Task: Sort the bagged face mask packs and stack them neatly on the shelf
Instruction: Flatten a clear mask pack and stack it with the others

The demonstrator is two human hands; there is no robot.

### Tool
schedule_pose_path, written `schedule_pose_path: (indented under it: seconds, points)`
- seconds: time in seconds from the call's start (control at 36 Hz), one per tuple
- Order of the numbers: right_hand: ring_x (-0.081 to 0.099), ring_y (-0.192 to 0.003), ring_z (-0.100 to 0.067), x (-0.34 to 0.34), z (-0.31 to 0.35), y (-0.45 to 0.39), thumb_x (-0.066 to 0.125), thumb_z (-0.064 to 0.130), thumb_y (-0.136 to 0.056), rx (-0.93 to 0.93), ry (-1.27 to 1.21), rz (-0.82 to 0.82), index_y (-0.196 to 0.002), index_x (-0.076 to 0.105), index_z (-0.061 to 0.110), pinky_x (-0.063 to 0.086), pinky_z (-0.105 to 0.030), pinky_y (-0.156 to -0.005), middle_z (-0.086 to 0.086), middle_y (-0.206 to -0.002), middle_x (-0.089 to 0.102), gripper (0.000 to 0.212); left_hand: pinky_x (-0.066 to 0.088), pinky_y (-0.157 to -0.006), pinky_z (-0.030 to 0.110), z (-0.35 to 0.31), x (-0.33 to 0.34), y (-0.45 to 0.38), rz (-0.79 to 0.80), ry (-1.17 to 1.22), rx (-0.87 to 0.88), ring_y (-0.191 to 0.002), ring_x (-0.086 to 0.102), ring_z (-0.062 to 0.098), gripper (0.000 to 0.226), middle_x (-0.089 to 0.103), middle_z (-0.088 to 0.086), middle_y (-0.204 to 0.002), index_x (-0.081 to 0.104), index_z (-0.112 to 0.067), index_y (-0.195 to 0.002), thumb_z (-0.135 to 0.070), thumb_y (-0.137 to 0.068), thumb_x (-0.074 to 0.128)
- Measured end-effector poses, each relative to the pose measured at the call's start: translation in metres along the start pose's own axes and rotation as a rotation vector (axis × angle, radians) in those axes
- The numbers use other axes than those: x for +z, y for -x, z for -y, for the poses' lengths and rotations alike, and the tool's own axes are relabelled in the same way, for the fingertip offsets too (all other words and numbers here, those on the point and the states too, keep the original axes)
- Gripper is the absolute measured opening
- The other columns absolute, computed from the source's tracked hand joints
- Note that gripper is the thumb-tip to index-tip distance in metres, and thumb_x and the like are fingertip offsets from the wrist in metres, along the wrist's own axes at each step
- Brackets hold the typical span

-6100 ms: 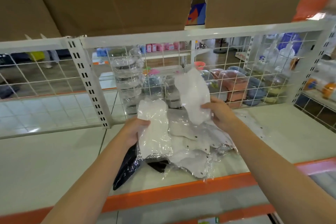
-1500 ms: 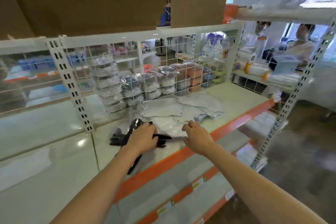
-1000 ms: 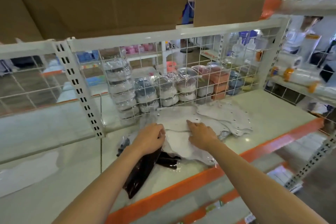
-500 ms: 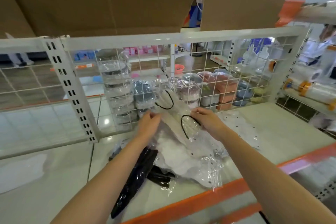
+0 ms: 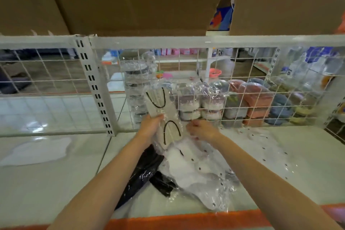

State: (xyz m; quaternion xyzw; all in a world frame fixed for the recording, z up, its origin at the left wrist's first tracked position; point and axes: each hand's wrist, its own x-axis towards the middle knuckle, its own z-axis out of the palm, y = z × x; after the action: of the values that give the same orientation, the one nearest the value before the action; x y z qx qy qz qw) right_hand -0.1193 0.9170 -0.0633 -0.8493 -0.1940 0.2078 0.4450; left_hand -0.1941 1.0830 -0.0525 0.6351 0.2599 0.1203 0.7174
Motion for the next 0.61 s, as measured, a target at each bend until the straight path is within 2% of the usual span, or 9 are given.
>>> schedule_pose_path:
  seconds: [0.06, 0.11, 0.19, 0.31, 0.39, 0.44, 0.5, 0.56, 0.61]
  points:
    - [0.056, -0.097, -0.019, 0.008, -0.002, -0.001, 0.053, 0.028, -0.094, -0.003, 0.280, 0.033, -0.107, 0.059, 0.011, 0.040, -0.026, -0.080, -0.002, -0.101, 0.058, 0.022, 0.052, -0.071, 0.031, -0.006, -0.008, 0.007, -0.092, -0.014, 0.004, -0.079, 0.061, 0.020, 0.016, 0.066, 0.010, -0.096, 0.059, -0.008, -0.101, 0.001, -0.088, 0.055]
    - [0.050, -0.118, -0.025, 0.017, -0.006, -0.002, 0.049, 0.048, -0.092, 0.016, 0.561, 0.107, -0.127, 0.050, 0.007, 0.038, -0.029, -0.090, -0.008, -0.126, 0.054, 0.054, 0.049, -0.060, 0.027, -0.005, -0.020, 0.010, -0.167, -0.048, -0.022, -0.074, 0.057, 0.019, 0.017, 0.060, 0.010, -0.088, 0.052, -0.004, -0.104, 0.005, -0.090, 0.050]
    - [0.043, -0.123, -0.032, 0.035, -0.010, -0.002, 0.049, 0.068, -0.081, -0.017, 0.838, 0.106, -0.134, 0.043, 0.006, 0.039, -0.036, -0.098, -0.015, -0.136, 0.045, 0.081, 0.047, -0.079, 0.036, -0.002, -0.038, 0.014, -0.171, -0.120, -0.071, -0.088, 0.055, 0.025, 0.017, 0.059, 0.014, -0.104, 0.045, -0.007, -0.103, -0.001, -0.090, 0.054]
    - [0.047, -0.117, -0.031, 0.045, -0.009, -0.001, 0.049, 0.062, -0.085, -0.021, 0.926, 0.049, -0.129, 0.046, 0.009, 0.043, -0.038, -0.097, -0.014, -0.131, 0.050, 0.069, 0.045, -0.083, 0.041, 0.002, -0.050, 0.026, -0.143, -0.187, -0.142, -0.097, 0.053, 0.028, 0.020, 0.054, 0.012, -0.103, 0.048, -0.005, -0.102, -0.009, -0.087, 0.061]
    - [0.059, -0.094, -0.025, 0.032, -0.004, 0.000, 0.042, 0.039, -0.095, -0.072, 0.764, 0.026, -0.098, 0.059, 0.011, 0.044, -0.028, -0.075, -0.011, -0.103, 0.063, 0.033, 0.050, -0.075, 0.041, 0.005, -0.054, 0.027, -0.117, -0.198, -0.154, -0.101, 0.057, 0.033, 0.036, 0.057, 0.017, -0.111, 0.048, -0.002, -0.118, -0.016, -0.088, 0.062]
    - [0.060, -0.095, -0.028, 0.017, 0.000, 0.001, 0.040, 0.028, -0.098, -0.082, 0.597, -0.038, -0.080, 0.058, 0.007, 0.039, -0.028, -0.071, -0.016, -0.096, 0.063, 0.033, 0.050, -0.071, 0.040, 0.006, -0.053, 0.028, -0.123, -0.182, -0.145, -0.094, 0.058, 0.030, 0.026, 0.059, 0.016, -0.108, 0.049, -0.005, -0.112, -0.018, -0.092, 0.058]
    - [0.059, -0.103, -0.030, 0.001, 0.002, 0.001, 0.043, 0.027, -0.098, -0.045, 0.332, -0.082, -0.097, 0.066, 0.003, 0.041, -0.030, -0.077, -0.016, -0.105, 0.064, 0.033, 0.051, -0.085, 0.047, 0.005, -0.050, 0.028, -0.118, -0.151, -0.132, -0.098, 0.060, 0.031, 0.019, 0.062, 0.016, -0.109, 0.052, -0.008, -0.107, -0.019, -0.092, 0.057]
    - [0.060, -0.105, -0.028, -0.009, 0.004, 0.002, 0.051, 0.032, -0.095, 0.048, -0.106, -0.064, -0.115, 0.065, 0.012, 0.045, -0.030, -0.087, -0.004, -0.106, 0.065, 0.031, 0.049, -0.093, 0.048, 0.003, -0.044, 0.030, -0.090, -0.124, -0.117, -0.102, 0.062, 0.033, 0.022, 0.065, 0.016, -0.107, 0.055, -0.004, -0.112, -0.017, -0.093, 0.055]
    - [0.067, -0.091, -0.025, -0.017, 0.005, 0.003, 0.057, 0.033, -0.092, 0.090, -0.473, -0.029, -0.110, 0.066, 0.016, 0.051, -0.037, -0.089, -0.003, -0.094, 0.071, 0.026, 0.050, -0.091, 0.045, 0.003, -0.039, 0.028, -0.066, -0.080, -0.106, -0.101, 0.063, 0.031, 0.026, 0.067, 0.015, -0.103, 0.056, -0.002, -0.116, -0.015, -0.094, 0.054]
